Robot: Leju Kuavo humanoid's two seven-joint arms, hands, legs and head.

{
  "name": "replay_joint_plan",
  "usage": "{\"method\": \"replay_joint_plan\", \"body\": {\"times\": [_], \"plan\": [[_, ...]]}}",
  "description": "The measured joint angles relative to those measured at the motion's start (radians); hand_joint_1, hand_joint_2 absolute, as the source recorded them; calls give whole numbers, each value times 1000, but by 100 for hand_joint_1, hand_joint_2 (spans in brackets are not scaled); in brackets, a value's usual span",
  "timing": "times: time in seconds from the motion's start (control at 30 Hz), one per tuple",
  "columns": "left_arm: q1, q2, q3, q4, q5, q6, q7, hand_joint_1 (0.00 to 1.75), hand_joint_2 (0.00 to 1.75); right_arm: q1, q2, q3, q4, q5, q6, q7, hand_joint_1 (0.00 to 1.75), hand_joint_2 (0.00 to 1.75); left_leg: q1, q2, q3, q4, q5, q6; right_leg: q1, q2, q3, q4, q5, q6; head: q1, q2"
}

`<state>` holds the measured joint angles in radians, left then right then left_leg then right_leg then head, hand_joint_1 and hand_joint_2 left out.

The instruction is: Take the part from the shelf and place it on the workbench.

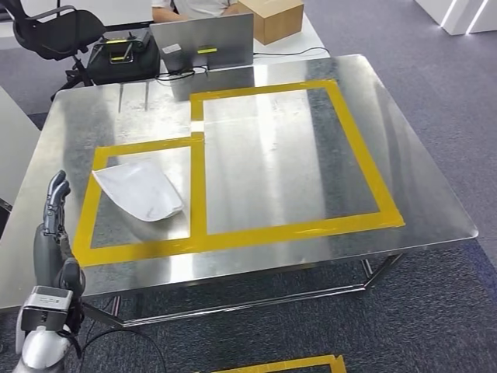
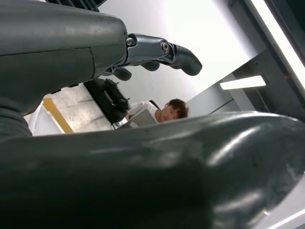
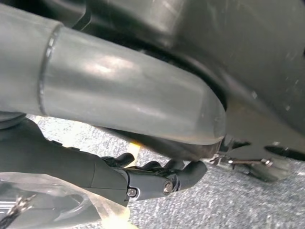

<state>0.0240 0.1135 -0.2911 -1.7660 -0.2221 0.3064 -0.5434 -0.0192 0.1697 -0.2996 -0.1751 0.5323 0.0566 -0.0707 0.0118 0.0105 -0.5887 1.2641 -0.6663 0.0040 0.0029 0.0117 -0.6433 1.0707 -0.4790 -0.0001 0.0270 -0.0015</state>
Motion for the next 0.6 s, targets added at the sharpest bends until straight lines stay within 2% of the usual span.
{"method": "replay_joint_plan", "body": {"times": [0.07, 0.1, 0.13, 0.17, 0.23, 0.27, 0.3, 0.33, 0.37, 0.4, 0.43, 0.47, 0.5, 0.53, 0.57, 0.6], "plan": [[6, -1, 1, -12, 5, 2, -3, 0, 0, -1, 4, -4, 0, 0, -2, 0, 0, 0, -21, -8, 73, -129, 51, 44, 10, 4, -9, -1, 13, -6, 1, 0], [9, -2, 1, -19, 7, 2, -6, 0, 0, -1, 6, -6, 0, 0, -2, 0, 0, 0, -30, -11, 101, -183, 68, 58, 11, 5, -13, -3, 20, -5, 2, 0], [11, -2, 1, -24, 9, 3, -8, 0, 0, -1, 8, -8, 0, 0, -4, 0, 0, 0, -38, -14, 116, -218, 78, 67, 10, 6, -15, -6, 28, -3, 2, 0], [14, -3, 1, -29, 10, 3, -11, 0, 0, -1, 11, -9, 0, -1, -5, 0, 0, 0, -42, -13, 119, -233, 83, 69, 7, 6, -17, -11, 37, 2, 0, 0], [18, -5, 1, -33, 11, 4, -13, 0, 0, 0, 12, -12, 0, -1, -6, 0, 0, 0, -42, -9, 111, -254, 111, 60, 5, 6, -19, -22, 52, 14, -3, 0], [19, -7, 1, -34, 11, 4, -14, 0, 0, 0, 12, -12, 0, -1, -7, 0, 0, 0, -38, -6, 106, -266, 126, 57, 6, 5, -24, -20, 41, 20, -3, 0], [21, -9, 1, -35, 12, 4, -14, 0, 0, 0, 11, -13, 0, -1, -7, 0, 0, 0, -32, -3, 98, -277, 142, 55, 6, 4, -32, -3, 10, 28, -1, 0], [23, -11, 0, -35, 12, 4, -14, 0, 0, -1, 10, -14, 0, -1, -7, 0, 0, 0, -27, 1, 88, -282, 156, 52, 3, 2, -42, 33, -37, 35, 0, 0], [26, -12, 0, -35, 12, 4, -14, 0, 0, -2, 10, -14, 0, -1, -7, 0, 0, 0, -25, 3, 74, -284, 168, 53, 0, 0, -54, 85, -88, 44, 3, 0], [28, -13, 0, -35, 12, 4, -14, 0, 0, -2, 10, -15, 0, -1, -7, 0, 0, 0, -22, 6, 59, -283, 179, 52, -4, -1, -63, 146, -127, 51, 4, 0], [29, -13, 1, -35, 12, 4, -14, 0, 0, -3, 9, -16, 0, -1, -8, 0, 0, 0, -20, 9, 43, -282, 191, 49, -8, -2, -66, 197, -141, 58, 4, 0], [31, -14, 1, -35, 12, 4, -14, 0, 0, -3, 8, -17, 0, -1, -8, 1, 0, 0, -17, 12, 27, -280, 202, 45, -12, -3, -58, 226, -131, 66, 3, 0], [32, -14, 1, -35, 12, 4, -14, 0, 0, -3, 8, -17, 0, -1, -9, 1, 0, 0, -13, 14, 11, -277, 212, 40, -16, -3, -35, 224, -103, 73, 3, 0], [34, -15, 0, -35, 12, 4, -14, 0, 0, -3, 7, -18, 0, -1, -10, 2, 0, 0, -9, 16, -3, -272, 221, 34, -20, -4, 4, 188, -72, 79, 4, 0], [35, -15, 0, -36, 13, 4, -14, 0, 0, -2, 6, -18, 0, -1, -11, 3, 0, 0, -7, 17, -16, -265, 228, 27, -24, -7, 60, 122, -55, 85, 4, 0], [36, -16, 0, -37, 13, 4, -15, 0, 0, -2, 6, -19, 0, -1, -12, 4, 0, 0, -6, 18, -27, -257, 234, 21, -26, -8, 118, 44, -56, 85, 5, 0]]}}
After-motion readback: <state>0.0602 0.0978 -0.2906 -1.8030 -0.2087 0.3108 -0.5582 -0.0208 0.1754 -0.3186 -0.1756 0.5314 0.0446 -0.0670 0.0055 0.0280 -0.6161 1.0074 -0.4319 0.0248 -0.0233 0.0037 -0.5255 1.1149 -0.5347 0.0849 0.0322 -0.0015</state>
